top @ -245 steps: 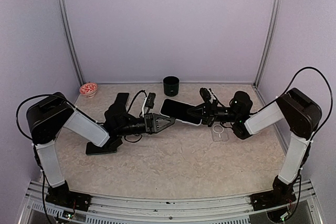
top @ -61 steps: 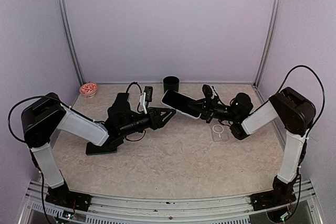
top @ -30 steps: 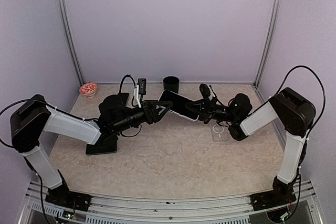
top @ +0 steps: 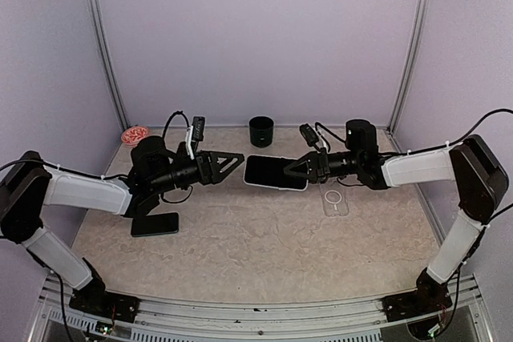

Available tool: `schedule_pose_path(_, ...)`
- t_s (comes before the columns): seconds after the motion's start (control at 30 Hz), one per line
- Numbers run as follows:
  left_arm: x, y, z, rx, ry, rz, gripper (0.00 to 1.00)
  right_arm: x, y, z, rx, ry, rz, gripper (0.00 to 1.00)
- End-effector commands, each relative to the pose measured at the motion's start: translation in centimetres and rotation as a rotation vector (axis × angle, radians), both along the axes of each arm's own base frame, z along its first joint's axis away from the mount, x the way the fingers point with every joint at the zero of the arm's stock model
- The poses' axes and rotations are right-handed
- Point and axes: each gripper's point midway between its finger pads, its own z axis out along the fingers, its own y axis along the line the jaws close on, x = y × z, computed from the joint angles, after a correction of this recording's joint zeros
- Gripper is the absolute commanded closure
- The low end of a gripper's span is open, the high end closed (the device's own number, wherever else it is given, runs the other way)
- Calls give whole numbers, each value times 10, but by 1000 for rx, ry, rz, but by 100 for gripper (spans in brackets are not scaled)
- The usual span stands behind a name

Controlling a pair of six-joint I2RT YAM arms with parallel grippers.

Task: Put the phone into the phone case
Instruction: Press the corner of the phone case at the top left corner of the phone case.

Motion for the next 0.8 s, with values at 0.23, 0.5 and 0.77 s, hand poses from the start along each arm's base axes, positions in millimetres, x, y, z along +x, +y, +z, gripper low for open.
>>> schedule_pose_path(0.23,-12,-29,-6,-5,25,-197,14,-24,-7,23,16,-175,113,98)
schedule_pose_path(0.5,-17,-49,-17,6,46,-269,30,-32,-4,20,15,-181,145,98)
schedule_pose_path(0.77,-17,-59,-17,7,48,-299,58,-33,-2,20,8,-184,153,98)
